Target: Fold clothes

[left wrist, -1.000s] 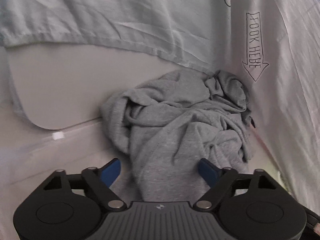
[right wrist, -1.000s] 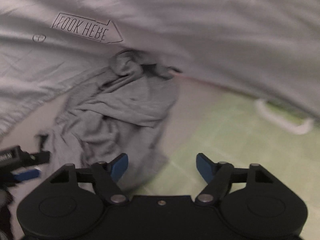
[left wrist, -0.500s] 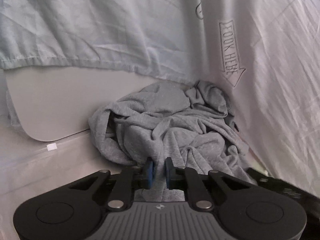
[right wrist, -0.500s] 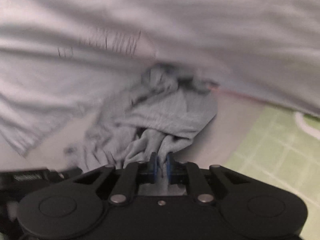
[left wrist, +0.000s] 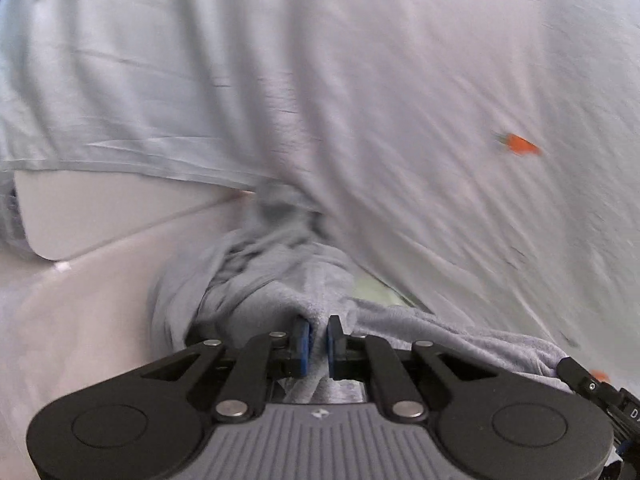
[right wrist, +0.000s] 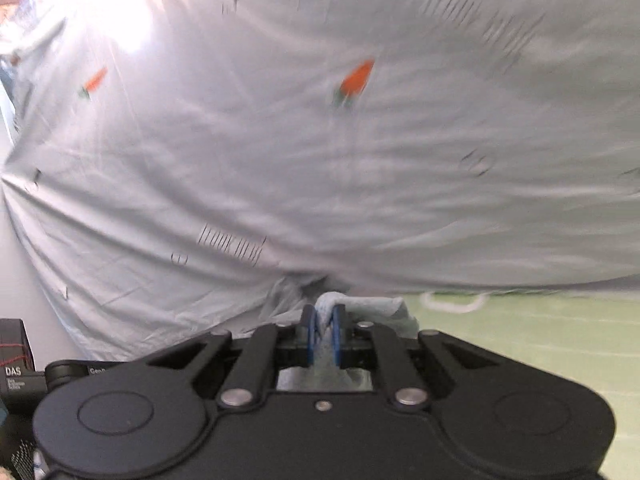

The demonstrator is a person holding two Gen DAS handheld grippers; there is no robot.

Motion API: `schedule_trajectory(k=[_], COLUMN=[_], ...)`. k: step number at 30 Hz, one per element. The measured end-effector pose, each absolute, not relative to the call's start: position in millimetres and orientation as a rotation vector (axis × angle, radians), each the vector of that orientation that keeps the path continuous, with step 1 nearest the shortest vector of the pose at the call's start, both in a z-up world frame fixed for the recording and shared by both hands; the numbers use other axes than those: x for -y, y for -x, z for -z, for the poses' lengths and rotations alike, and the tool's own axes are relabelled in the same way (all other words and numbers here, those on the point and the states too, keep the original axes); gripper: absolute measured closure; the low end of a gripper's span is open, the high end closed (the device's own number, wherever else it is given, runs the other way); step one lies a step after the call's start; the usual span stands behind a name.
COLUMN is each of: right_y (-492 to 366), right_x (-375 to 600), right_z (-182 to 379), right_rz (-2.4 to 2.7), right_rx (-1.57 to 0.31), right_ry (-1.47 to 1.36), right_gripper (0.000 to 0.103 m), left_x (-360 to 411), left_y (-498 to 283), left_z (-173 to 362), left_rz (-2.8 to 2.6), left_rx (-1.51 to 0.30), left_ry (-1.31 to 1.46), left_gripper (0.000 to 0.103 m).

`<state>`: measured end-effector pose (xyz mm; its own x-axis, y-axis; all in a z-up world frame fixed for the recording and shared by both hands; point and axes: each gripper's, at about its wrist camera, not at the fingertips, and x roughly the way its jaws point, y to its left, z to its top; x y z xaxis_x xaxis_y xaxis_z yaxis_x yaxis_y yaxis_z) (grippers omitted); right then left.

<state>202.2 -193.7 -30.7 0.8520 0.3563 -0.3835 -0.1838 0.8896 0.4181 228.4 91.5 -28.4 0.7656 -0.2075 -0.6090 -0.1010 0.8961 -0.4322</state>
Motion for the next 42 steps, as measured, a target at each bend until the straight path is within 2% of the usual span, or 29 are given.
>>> schedule_trajectory(k=[14, 19, 20, 21, 24, 26, 27, 34, 42], right_y=[44.0, 102.4, 107.1, 110.9, 119.2, 120.4, 122.5, 125.6, 132.3], right_x=[374.1, 432.3, 439.2, 445.5, 450.4, 443.4, 438.8, 388.4, 363.9], right_z=[11.8, 27.6, 33.1, 38.6, 53.8, 61.6, 64.1, 76.3, 72.5], right_rz=[0.245, 0.495, 0.529, 0.56, 0.631, 0.644, 0.631, 0.502, 0.429], right_rx=[-0.419, -0.508, -0.54, -0.572, -0.612, -0.619, -0.618, -0.648, -0.679], right_ry=[-0.368, -0.283, -0.277, -0.276, -0.277, -0.293, -0.304, -0.344, -0.36], right_gripper=[0.094, 0.092, 0.092, 0.091, 0.088, 0.067, 0.066, 0.063, 0.063], left_x=[124.9, 188.4, 192.2, 191.9, 176.1, 163.3, 156.1, 117.6, 122.4], left_y=[-93.0, -50.7, -43.1, -38.1, -28.6, -26.0, -24.2, -7.6, -11.3], left_z=[33.1, 50.7, 51.6, 51.9, 53.5, 56.8, 58.3, 66.6, 76.3], left_rz=[0.528, 0.616, 0.611, 0.597, 0.518, 0.467, 0.444, 0.368, 0.397], left_rx=[-0.848, -0.928, -0.934, -0.935, -0.944, -0.961, -0.969, -1.009, -1.05], left_ry=[0.365, 0.315, 0.291, 0.267, 0.238, 0.244, 0.247, 0.255, 0.22], left_gripper=[0.094, 0.087, 0.083, 0.072, 0.066, 0.065, 0.065, 0.062, 0.061])
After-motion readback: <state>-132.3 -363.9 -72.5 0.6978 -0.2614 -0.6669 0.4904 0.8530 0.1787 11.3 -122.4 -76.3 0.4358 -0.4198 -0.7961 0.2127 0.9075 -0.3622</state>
